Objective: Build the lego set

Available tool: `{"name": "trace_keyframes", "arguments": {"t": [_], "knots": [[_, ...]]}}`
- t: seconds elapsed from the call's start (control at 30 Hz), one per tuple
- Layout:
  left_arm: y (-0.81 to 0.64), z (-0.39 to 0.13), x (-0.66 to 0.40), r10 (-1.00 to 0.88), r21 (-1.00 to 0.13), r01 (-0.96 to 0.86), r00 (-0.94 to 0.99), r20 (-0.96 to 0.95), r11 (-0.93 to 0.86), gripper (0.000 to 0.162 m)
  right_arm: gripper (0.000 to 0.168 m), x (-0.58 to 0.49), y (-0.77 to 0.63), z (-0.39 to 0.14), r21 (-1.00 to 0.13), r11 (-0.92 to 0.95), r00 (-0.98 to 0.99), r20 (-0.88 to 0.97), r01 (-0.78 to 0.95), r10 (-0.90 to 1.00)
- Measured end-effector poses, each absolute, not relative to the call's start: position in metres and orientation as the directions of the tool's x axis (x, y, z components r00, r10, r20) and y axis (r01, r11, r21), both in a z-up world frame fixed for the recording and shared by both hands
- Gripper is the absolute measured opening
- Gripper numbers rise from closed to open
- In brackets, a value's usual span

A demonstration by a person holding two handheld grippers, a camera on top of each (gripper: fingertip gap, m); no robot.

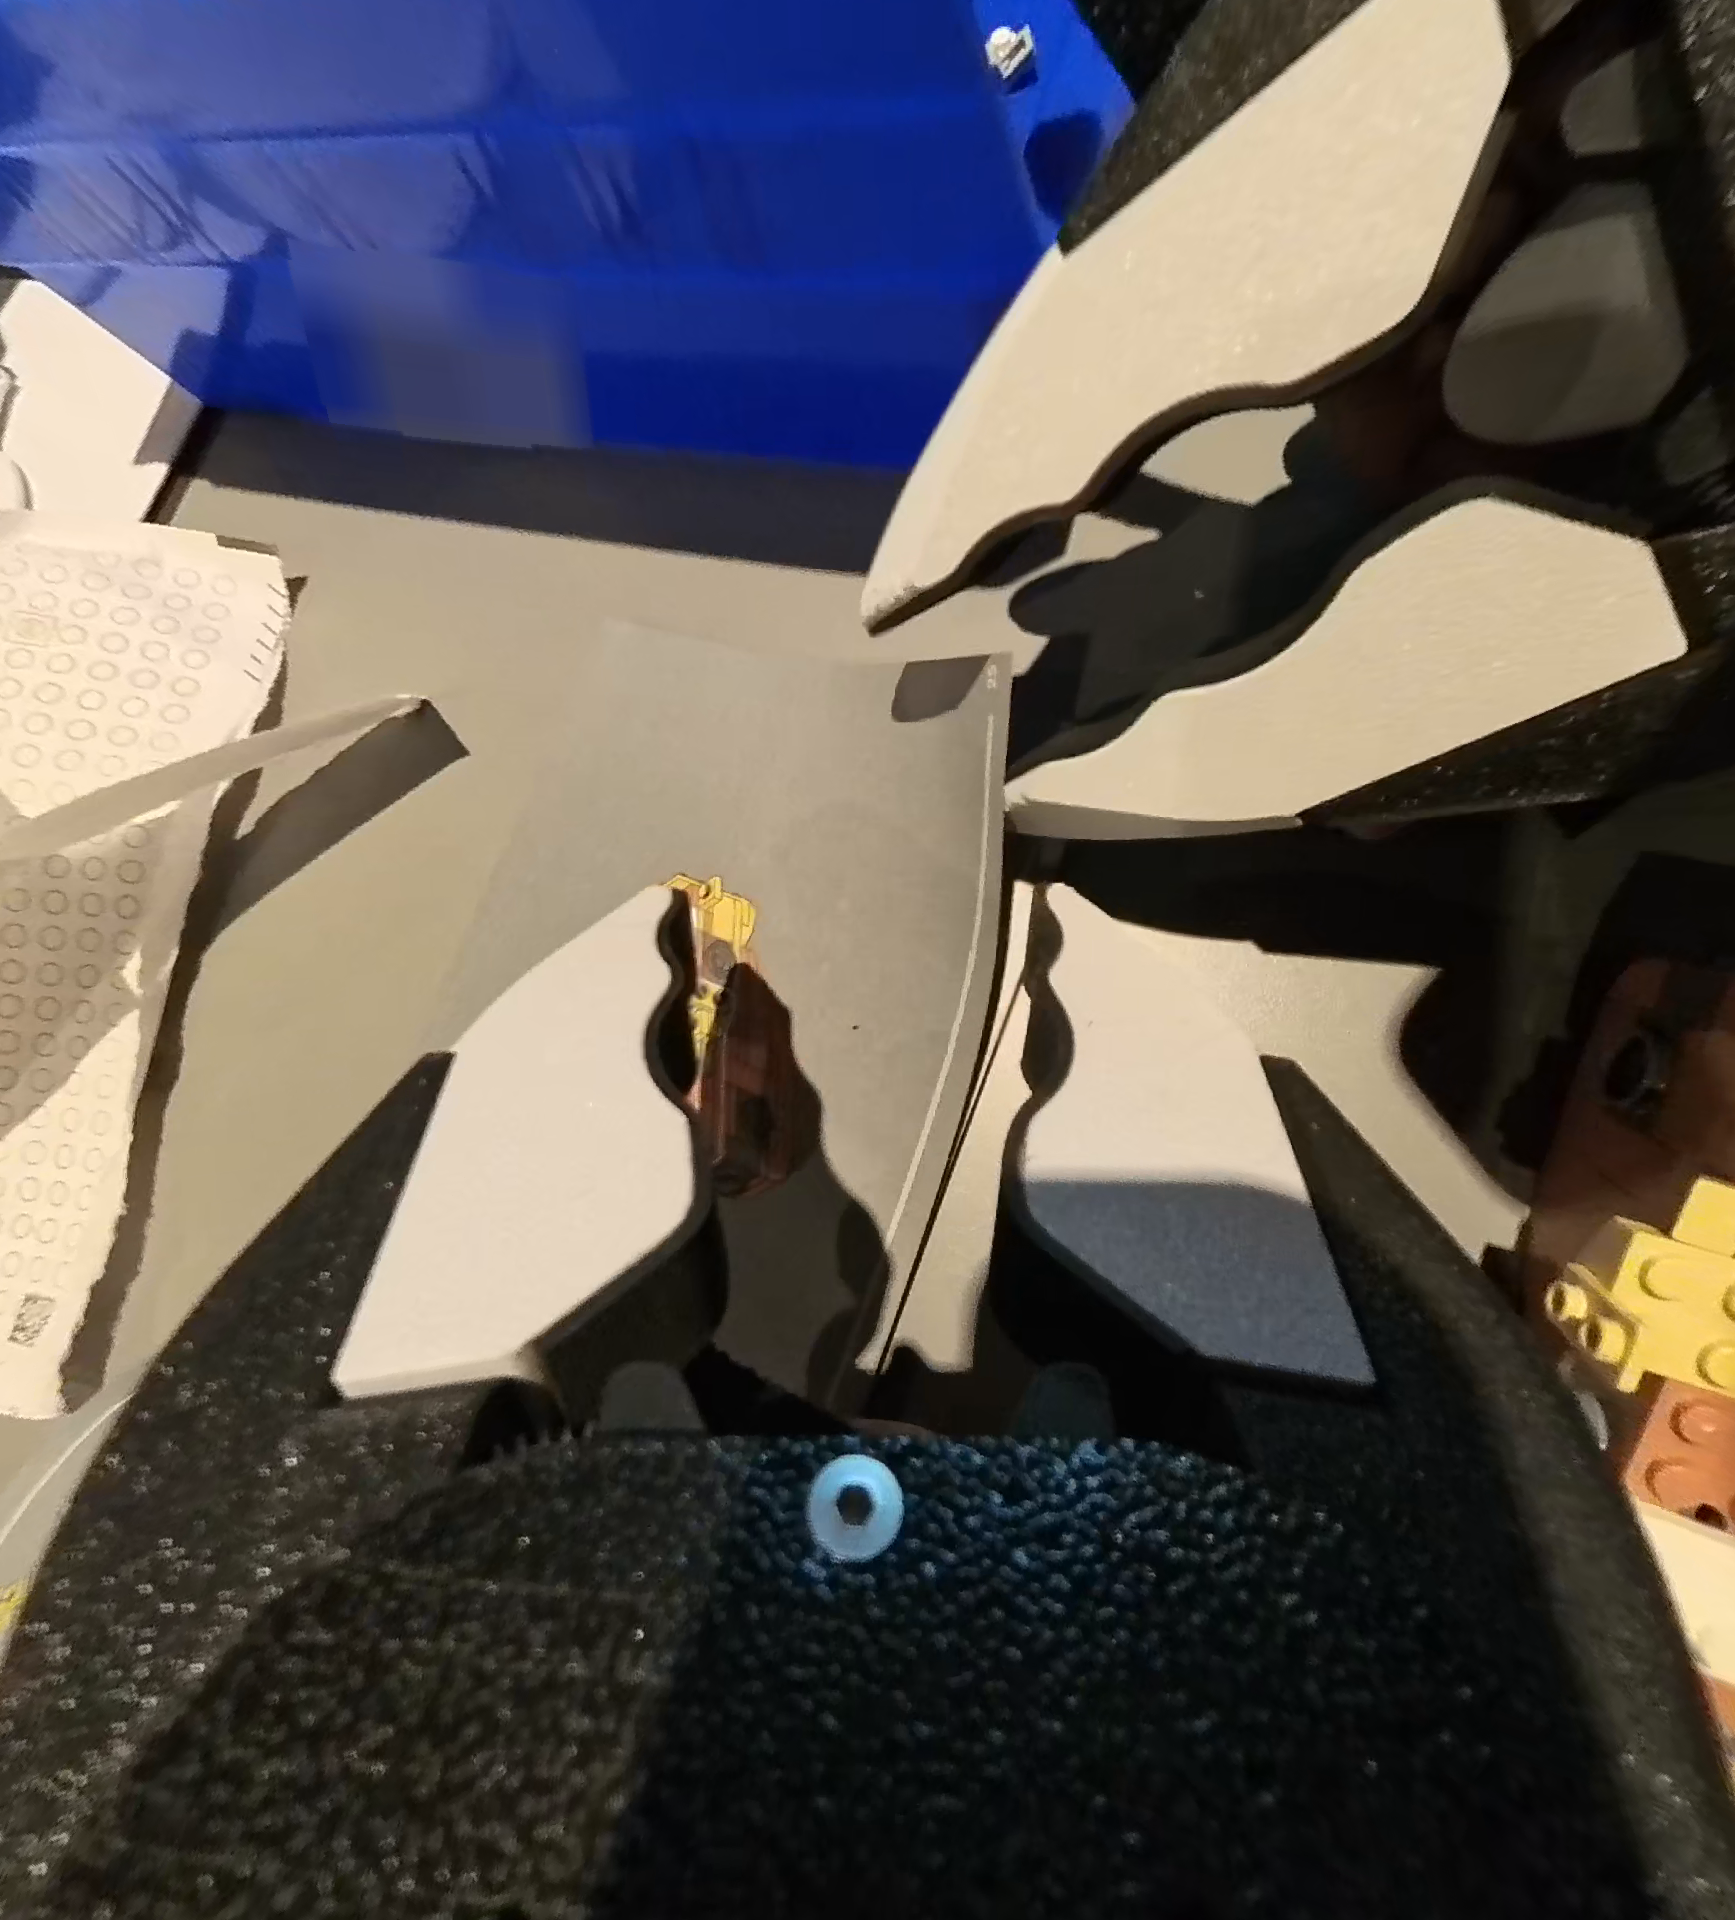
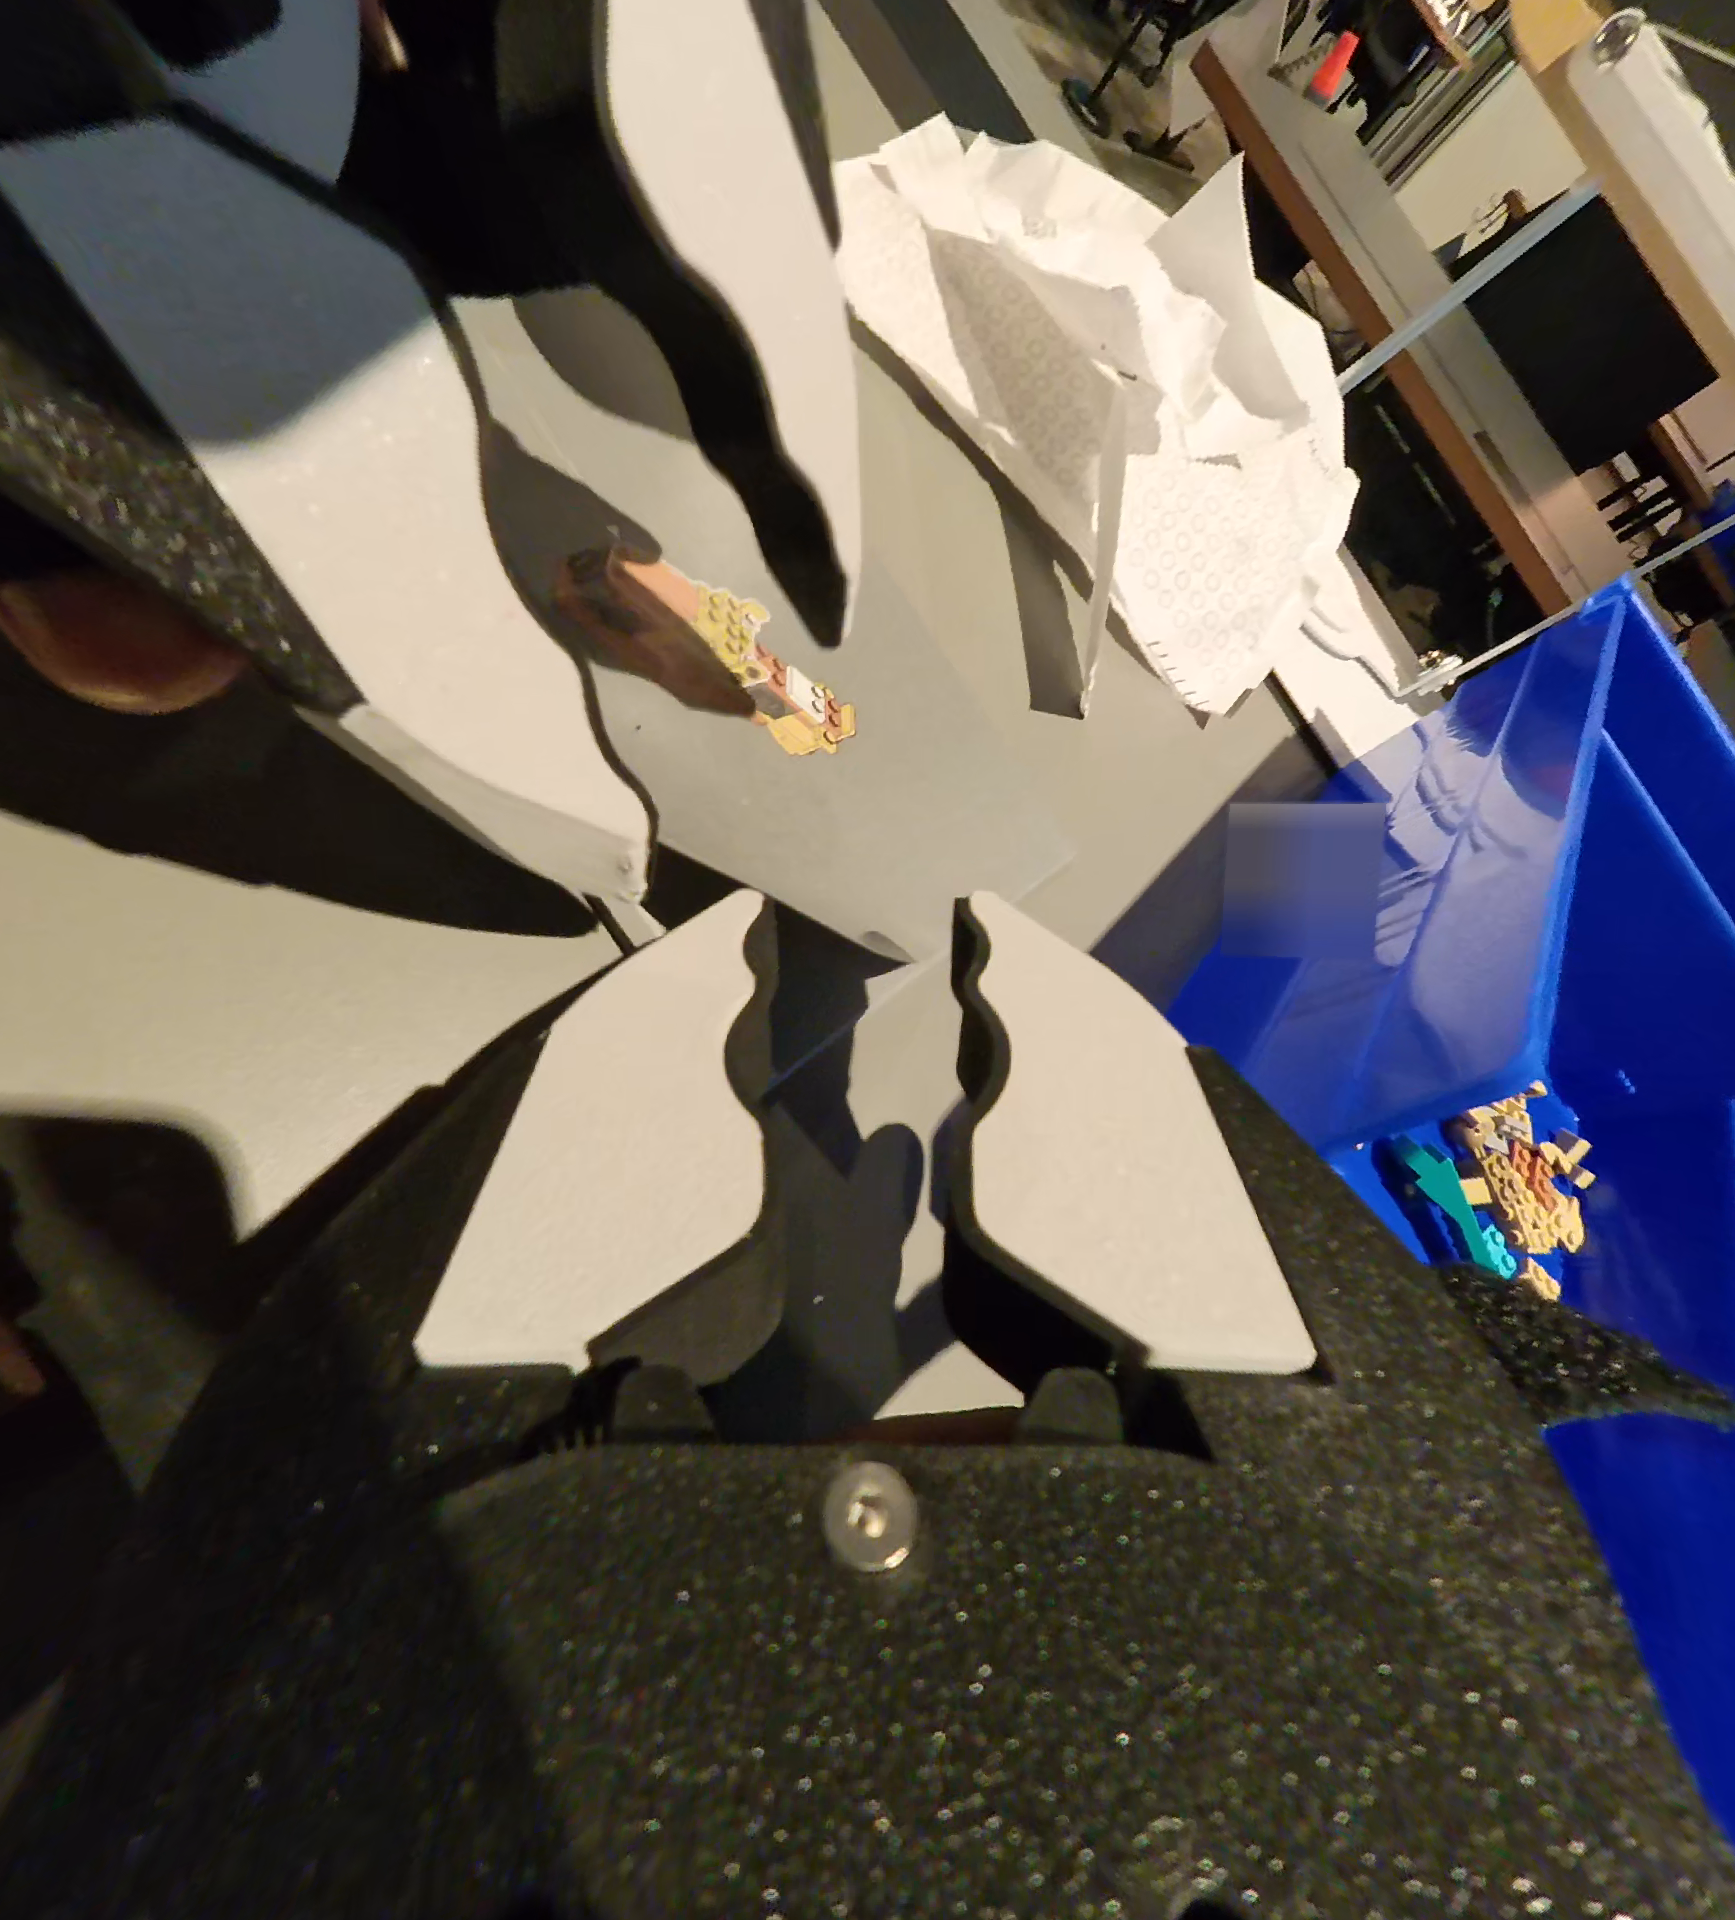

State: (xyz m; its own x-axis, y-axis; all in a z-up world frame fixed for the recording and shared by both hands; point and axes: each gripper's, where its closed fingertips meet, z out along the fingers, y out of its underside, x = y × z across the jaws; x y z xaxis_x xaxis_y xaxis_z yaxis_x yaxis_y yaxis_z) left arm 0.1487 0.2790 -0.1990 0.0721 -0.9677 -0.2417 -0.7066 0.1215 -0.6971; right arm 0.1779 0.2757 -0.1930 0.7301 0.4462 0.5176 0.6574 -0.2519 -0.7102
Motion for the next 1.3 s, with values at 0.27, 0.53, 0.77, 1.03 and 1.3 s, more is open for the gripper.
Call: {"name": "trace_keyframes", "arguments": {"t": [0.27,0.53,0.77,1.03,1.3], "knots": [[0.275,-0.203,0.151,-0.965,-0.683,-0.717,0.053,-0.255,0.141,0.046,0.034,0.177,0.277,-0.19,-0.721,-0.243,0.737,0.517,0.649,0.435],[0.276,-0.197,0.15,-0.958,-0.699,-0.698,0.069,-0.279,0.153,0.008,0.032,0.177,0.277,-0.188,-0.728,-0.239,0.743,0.517,0.643,0.426],[0.281,-0.19,0.146,-0.965,-0.746,-0.664,0.155,-0.21,0.056,0.0,0.032,0.177,0.279,-0.184,-0.738,-0.237,0.754,0.513,0.632,0.411],[0.289,-0.175,0.138,-0.945,-0.853,-0.468,0.319,0.08,-0.23,0.0,0.032,0.171,0.28,-0.175,-0.759,-0.234,0.772,0.493,0.607,0.402],[0.308,-0.151,0.105,-0.873,-0.919,-0.273,0.47,0.132,-0.285,0.0,0.03,0.15,0.285,-0.164,-0.708,-0.178,0.705,0.577,0.684,0.413]]}}
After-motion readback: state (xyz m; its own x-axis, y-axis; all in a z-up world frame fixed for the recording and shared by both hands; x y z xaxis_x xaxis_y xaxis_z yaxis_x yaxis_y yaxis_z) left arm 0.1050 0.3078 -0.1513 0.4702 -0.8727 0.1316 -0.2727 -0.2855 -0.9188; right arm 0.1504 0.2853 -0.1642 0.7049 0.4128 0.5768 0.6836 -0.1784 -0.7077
